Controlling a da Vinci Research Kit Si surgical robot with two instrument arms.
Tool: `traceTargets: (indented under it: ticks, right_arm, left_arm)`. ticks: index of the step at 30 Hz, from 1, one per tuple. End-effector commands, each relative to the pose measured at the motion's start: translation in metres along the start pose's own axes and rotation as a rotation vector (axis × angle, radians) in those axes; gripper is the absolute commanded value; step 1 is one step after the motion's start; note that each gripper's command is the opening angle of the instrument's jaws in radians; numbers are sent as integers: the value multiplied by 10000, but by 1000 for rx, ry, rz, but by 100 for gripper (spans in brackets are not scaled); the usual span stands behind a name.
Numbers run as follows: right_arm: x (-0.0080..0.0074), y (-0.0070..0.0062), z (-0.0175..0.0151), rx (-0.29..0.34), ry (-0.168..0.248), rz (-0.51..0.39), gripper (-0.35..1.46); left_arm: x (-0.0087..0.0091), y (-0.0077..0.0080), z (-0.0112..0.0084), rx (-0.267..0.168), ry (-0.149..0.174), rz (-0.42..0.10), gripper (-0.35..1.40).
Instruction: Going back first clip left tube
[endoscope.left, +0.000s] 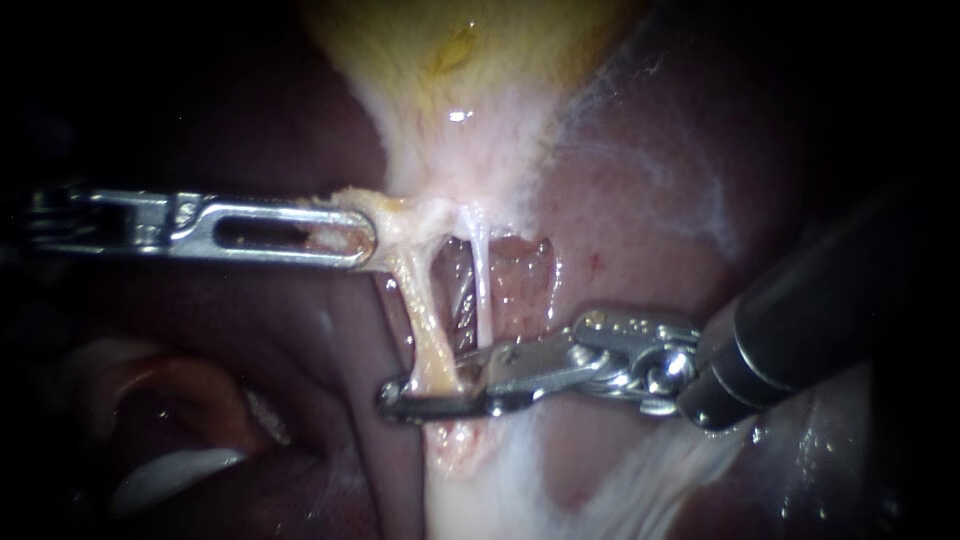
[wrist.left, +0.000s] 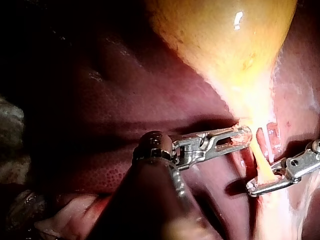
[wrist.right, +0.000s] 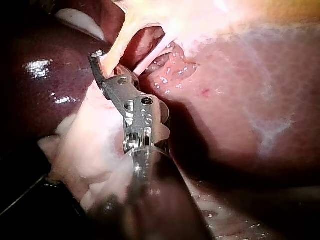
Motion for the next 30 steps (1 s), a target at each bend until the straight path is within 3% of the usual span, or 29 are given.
traceTargets:
  ticks: [1, 7, 8, 10, 12, 18, 30]
  right_arm:
    - [0, 0, 0, 0, 0, 0, -35]
    - [-1, 0, -1, 1, -1, -12, -31]
    - [0, 0, 0, 6, 4, -83, -8]
    - [0, 2, 2, 13, 26, -107, 27]
    - [0, 3, 3, 21, 54, -120, 41]
    - [3, 4, 8, -19, 78, -184, 50]
    - [1, 1, 4, -16, 75, -225, 50]
  left_arm:
    - [0, -1, 0, 0, 0, 0, -35]
    - [0, -1, 0, 0, -1, 0, -35]
    - [0, -1, 0, 0, 0, 0, -35]
    - [0, -1, 0, 0, 0, 0, -35]
    - [0, -1, 0, 0, -1, 0, -35]
    - [0, -1, 0, 0, -1, 0, -35]
    - [0, -2, -1, -1, -1, 0, -35]
